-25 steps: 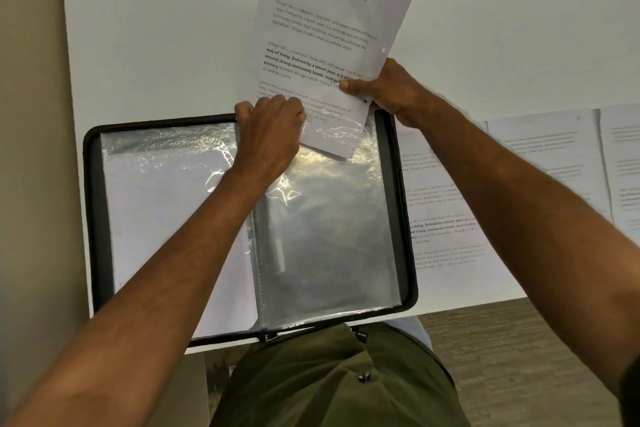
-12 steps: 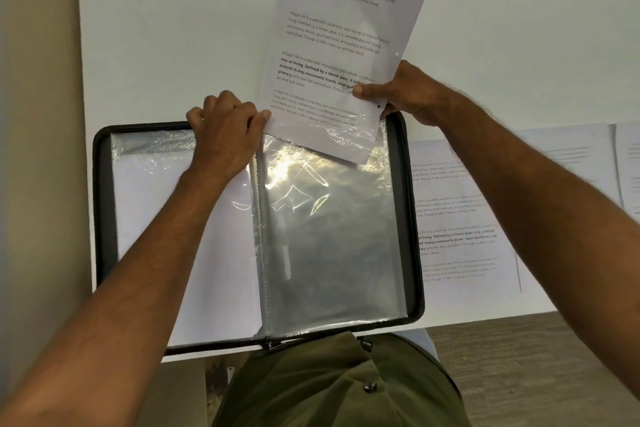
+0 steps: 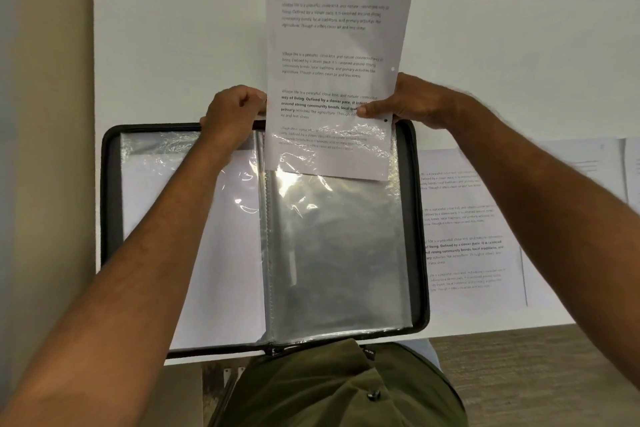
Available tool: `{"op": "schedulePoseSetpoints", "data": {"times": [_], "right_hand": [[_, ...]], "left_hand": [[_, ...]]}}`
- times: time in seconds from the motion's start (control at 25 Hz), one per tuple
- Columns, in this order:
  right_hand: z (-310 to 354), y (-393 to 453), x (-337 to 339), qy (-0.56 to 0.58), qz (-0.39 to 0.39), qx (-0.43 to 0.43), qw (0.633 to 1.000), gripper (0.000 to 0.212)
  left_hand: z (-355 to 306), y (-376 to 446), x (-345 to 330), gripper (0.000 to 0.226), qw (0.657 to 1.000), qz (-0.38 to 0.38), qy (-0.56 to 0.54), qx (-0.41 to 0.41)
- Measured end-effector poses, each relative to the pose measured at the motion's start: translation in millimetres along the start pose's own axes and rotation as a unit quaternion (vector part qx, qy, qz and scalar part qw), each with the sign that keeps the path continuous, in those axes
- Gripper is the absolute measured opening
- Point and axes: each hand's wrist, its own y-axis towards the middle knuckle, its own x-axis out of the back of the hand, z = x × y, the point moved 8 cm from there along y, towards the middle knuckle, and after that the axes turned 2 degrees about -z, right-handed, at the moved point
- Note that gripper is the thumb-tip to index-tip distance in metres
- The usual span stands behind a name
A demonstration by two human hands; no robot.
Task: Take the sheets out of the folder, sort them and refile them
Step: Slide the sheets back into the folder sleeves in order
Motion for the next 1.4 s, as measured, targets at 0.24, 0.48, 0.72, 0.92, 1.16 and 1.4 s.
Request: {"op": "schedulePoseSetpoints", "data": {"times": [0.24, 0.48, 0.72, 0.92, 1.16, 1.4], "right_hand": [[-1, 8, -15, -0.072, 0.057, -0.020, 0.996, 0.058], [17, 11, 4, -0.007, -0.069, 0.012, 0.998, 0.045], [6, 17, 10, -0.097, -0.038, -0.002, 0.995, 0.052], [3, 15, 0, -0.157, 0.048, -0.011, 0.986, 0.060], [23, 21, 20, -0.094, -0.057, 0.000, 0.994, 0.041], [17, 24, 19, -0.187, -0.023, -0.034, 0.982, 0.046]], "left_hand": [[-2, -1, -10, 0.026, 0.996, 0.018, -0.086, 0.023], [5, -1, -10, 0.033, 0.998, 0.041, -0.021, 0.033], [6, 0, -15, 0.050, 0.989, 0.116, -0.077, 0.050], [5, 0, -16, 0.029, 0.990, 0.094, -0.098, 0.045], [7, -3, -19, 0.035, 0.993, 0.110, -0.038, 0.037], [6, -2, -18, 0.023, 0.993, 0.090, -0.060, 0.037]]}}
